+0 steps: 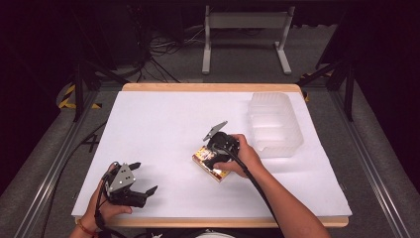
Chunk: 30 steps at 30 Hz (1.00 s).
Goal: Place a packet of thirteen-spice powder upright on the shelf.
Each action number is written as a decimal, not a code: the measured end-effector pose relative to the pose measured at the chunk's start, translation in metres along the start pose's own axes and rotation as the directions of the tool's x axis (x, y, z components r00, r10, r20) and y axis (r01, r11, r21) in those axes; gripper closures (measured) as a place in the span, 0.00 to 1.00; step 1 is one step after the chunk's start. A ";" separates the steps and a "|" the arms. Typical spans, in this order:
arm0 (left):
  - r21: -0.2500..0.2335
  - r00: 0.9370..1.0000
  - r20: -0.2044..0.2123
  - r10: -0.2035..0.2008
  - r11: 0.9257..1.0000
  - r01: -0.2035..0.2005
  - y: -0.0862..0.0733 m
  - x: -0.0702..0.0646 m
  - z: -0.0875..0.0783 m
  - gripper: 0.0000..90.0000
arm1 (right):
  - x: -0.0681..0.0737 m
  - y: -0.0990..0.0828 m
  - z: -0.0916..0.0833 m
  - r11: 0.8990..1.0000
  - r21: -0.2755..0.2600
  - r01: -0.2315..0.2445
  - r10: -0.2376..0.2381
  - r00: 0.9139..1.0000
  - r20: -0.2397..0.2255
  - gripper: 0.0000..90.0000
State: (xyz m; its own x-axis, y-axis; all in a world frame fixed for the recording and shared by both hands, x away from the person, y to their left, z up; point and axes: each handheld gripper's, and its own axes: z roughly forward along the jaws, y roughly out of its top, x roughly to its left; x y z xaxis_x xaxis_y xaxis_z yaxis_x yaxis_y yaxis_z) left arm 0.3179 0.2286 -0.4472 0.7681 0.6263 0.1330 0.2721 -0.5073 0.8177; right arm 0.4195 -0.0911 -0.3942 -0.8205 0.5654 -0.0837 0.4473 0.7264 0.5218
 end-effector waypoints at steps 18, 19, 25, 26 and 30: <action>0.000 1.000 0.002 0.000 1.000 0.000 -0.002 0.000 -0.001 0.07 | -0.005 0.028 0.030 0.995 0.074 -0.073 0.075 0.997 -0.030 0.28; 0.001 1.000 0.000 0.001 1.000 -0.001 -0.002 0.000 -0.002 0.07 | -0.005 0.028 0.031 0.994 0.071 -0.084 0.087 0.995 -0.044 0.28; 0.000 1.000 -0.002 0.002 1.000 -0.002 -0.002 0.000 -0.002 0.07 | 0.000 0.031 0.037 0.990 0.103 -0.092 0.097 0.994 -0.048 0.27; -0.001 1.000 -0.002 0.002 1.000 -0.002 -0.002 0.000 -0.002 0.07 | 0.000 0.031 0.039 0.989 0.110 -0.100 0.105 0.994 -0.041 0.27; 0.003 1.000 0.002 0.002 1.000 -0.002 -0.002 0.000 -0.002 0.07 | -0.002 0.030 0.043 0.984 0.127 -0.126 0.130 0.991 -0.027 0.26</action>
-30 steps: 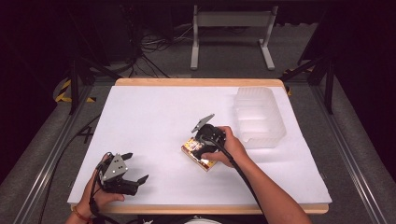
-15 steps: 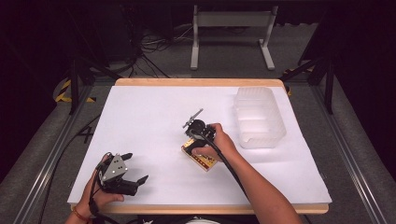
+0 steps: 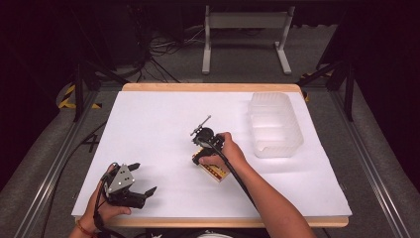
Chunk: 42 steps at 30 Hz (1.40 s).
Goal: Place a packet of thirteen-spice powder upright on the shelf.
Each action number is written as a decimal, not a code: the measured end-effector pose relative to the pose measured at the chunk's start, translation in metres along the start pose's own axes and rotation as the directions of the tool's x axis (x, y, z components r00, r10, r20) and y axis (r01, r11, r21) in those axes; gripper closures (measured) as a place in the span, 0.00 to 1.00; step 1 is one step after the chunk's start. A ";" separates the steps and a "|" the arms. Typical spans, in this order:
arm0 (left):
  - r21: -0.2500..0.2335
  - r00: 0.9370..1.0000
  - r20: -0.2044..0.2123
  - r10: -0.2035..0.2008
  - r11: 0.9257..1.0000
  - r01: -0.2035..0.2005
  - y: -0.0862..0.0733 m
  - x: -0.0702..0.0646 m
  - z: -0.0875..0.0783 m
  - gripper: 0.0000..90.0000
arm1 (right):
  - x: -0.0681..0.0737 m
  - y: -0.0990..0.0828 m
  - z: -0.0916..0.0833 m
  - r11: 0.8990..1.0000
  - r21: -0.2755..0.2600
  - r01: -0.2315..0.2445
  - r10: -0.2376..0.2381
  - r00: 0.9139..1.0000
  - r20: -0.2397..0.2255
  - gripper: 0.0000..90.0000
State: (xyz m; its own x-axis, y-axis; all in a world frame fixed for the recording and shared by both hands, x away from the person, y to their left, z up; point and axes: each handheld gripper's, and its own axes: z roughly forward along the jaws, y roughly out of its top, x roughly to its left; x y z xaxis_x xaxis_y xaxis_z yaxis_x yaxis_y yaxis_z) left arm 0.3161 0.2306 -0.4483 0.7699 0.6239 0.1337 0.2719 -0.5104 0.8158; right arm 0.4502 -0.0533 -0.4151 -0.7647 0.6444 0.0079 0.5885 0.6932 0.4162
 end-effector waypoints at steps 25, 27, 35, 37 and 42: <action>0.012 1.000 0.004 0.001 1.000 -0.001 -0.001 0.000 0.002 0.07 | 0.004 -0.002 -0.025 0.997 -0.082 0.002 -0.003 1.000 -0.011 0.36; 0.012 1.000 0.004 0.002 1.000 -0.002 -0.001 0.000 0.002 0.07 | 0.003 -0.004 -0.031 0.995 -0.104 0.000 -0.001 1.000 -0.018 0.36; 0.013 1.000 0.002 -0.002 1.000 0.002 -0.001 0.000 0.001 0.07 | 0.002 -0.012 -0.057 0.983 -0.185 0.005 -0.004 1.000 0.006 0.36; 0.012 1.000 0.002 -0.001 1.000 0.001 -0.001 0.000 0.001 0.07 | 0.003 -0.015 -0.064 0.977 -0.214 0.003 0.000 1.000 0.013 0.36; 0.013 1.000 0.001 -0.002 1.000 0.002 -0.001 0.000 0.001 0.07 | 0.005 -0.022 -0.080 0.958 -0.287 0.013 -0.002 0.999 0.037 0.36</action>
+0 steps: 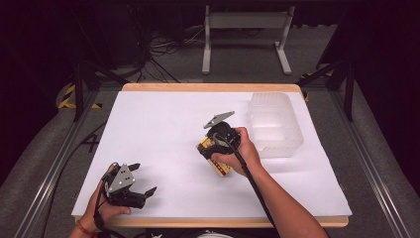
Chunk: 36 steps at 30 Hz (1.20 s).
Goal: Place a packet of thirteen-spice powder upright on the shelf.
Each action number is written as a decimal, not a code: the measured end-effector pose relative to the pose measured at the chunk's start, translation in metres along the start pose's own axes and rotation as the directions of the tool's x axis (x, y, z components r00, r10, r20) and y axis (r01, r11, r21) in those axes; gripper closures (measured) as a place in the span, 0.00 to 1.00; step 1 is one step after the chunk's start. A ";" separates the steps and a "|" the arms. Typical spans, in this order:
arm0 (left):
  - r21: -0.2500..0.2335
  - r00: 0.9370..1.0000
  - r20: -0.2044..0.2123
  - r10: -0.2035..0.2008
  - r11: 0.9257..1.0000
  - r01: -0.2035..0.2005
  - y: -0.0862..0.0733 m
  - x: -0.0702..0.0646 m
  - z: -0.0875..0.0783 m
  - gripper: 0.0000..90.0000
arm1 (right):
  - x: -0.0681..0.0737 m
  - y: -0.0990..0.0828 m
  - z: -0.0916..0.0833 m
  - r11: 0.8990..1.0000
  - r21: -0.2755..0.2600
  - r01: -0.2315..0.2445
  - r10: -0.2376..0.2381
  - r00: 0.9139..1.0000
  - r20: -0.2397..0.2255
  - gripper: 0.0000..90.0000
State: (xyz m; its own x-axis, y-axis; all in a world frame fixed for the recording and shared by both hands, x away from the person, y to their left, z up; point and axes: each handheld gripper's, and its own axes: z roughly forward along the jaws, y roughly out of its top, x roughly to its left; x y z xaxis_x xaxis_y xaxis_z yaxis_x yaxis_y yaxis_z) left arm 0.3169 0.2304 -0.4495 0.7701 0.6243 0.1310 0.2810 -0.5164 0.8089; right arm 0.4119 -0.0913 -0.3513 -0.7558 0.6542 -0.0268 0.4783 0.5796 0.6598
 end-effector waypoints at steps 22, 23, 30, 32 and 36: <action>0.006 1.000 0.004 -0.003 1.000 0.003 0.000 0.000 0.002 0.07 | -0.032 0.000 -0.042 0.979 -0.202 -0.024 0.061 0.982 0.181 0.36; 0.006 1.000 0.004 -0.003 1.000 0.003 0.000 0.000 0.002 0.07 | -0.035 0.000 -0.044 0.978 -0.206 -0.024 0.064 0.980 0.190 0.36; 0.007 1.000 0.004 -0.002 1.000 0.002 0.000 0.000 0.003 0.07 | -0.059 -0.004 -0.057 0.967 -0.250 -0.052 0.119 0.958 0.262 0.36; 0.005 1.000 0.004 -0.003 1.000 0.003 0.000 0.000 0.003 0.07 | -0.064 -0.006 -0.060 0.963 -0.261 -0.069 0.141 0.953 0.268 0.36; 0.007 1.000 0.005 -0.002 1.000 0.002 0.000 0.000 0.003 0.07 | -0.073 -0.008 -0.064 0.960 -0.267 -0.080 0.160 0.942 0.294 0.36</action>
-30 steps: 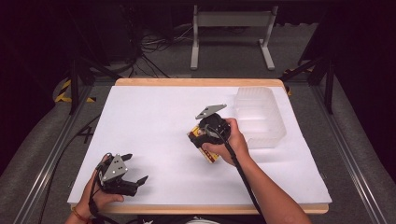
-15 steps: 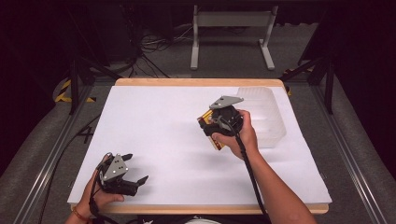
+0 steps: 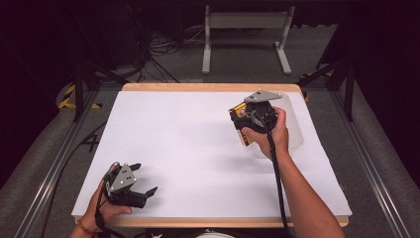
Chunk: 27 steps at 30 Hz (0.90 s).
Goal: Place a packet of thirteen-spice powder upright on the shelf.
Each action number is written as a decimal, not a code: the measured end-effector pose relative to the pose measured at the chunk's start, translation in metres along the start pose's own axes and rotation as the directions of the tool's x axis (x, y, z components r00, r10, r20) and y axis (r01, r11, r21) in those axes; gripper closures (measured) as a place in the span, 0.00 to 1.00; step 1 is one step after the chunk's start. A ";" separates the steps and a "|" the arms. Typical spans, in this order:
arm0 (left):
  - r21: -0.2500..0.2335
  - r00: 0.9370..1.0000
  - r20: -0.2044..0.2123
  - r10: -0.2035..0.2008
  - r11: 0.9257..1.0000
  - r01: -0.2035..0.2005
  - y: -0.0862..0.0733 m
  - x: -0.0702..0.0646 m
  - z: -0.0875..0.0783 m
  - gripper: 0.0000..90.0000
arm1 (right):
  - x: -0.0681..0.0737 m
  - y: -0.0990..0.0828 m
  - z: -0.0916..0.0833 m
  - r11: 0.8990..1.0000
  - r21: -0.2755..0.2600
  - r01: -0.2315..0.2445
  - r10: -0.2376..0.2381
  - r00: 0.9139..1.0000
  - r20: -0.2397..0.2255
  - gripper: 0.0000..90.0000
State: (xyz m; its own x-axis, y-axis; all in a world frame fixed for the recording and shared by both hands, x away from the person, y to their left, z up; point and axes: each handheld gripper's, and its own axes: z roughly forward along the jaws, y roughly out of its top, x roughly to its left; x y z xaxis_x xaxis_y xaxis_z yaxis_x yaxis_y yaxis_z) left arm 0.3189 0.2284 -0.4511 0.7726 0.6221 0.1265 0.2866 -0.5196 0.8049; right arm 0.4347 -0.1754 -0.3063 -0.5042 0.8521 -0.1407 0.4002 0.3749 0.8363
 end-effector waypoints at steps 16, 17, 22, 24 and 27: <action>0.002 1.000 0.001 0.003 1.000 -0.003 0.000 0.000 0.000 0.07 | -0.042 -0.016 0.008 0.995 0.016 -0.098 0.096 0.991 0.093 0.36; 0.002 1.000 0.002 0.004 1.000 -0.004 0.000 0.000 0.000 0.07 | -0.044 -0.018 0.009 0.994 0.019 -0.105 0.103 0.989 0.102 0.36; 0.003 1.000 0.004 0.004 1.000 -0.004 0.000 0.000 0.001 0.07 | -0.056 -0.023 0.010 0.989 0.022 -0.145 0.141 0.982 0.128 0.36; 0.005 1.000 0.003 0.006 1.000 -0.006 0.000 0.000 0.001 0.07 | -0.060 -0.026 0.010 0.989 0.025 -0.149 0.144 0.979 0.142 0.36; 0.004 1.000 0.003 0.007 1.000 -0.007 0.000 0.000 0.001 0.07 | -0.066 -0.030 0.010 0.985 0.023 -0.170 0.165 0.975 0.152 0.36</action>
State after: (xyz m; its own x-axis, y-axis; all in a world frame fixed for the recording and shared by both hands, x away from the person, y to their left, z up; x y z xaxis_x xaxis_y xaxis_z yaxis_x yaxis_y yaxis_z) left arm 0.3191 0.2276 -0.4514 0.7763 0.6168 0.1300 0.2836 -0.5259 0.8019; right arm 0.4636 -0.2389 -0.3276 -0.3095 0.9475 -0.0799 0.4977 0.2330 0.8354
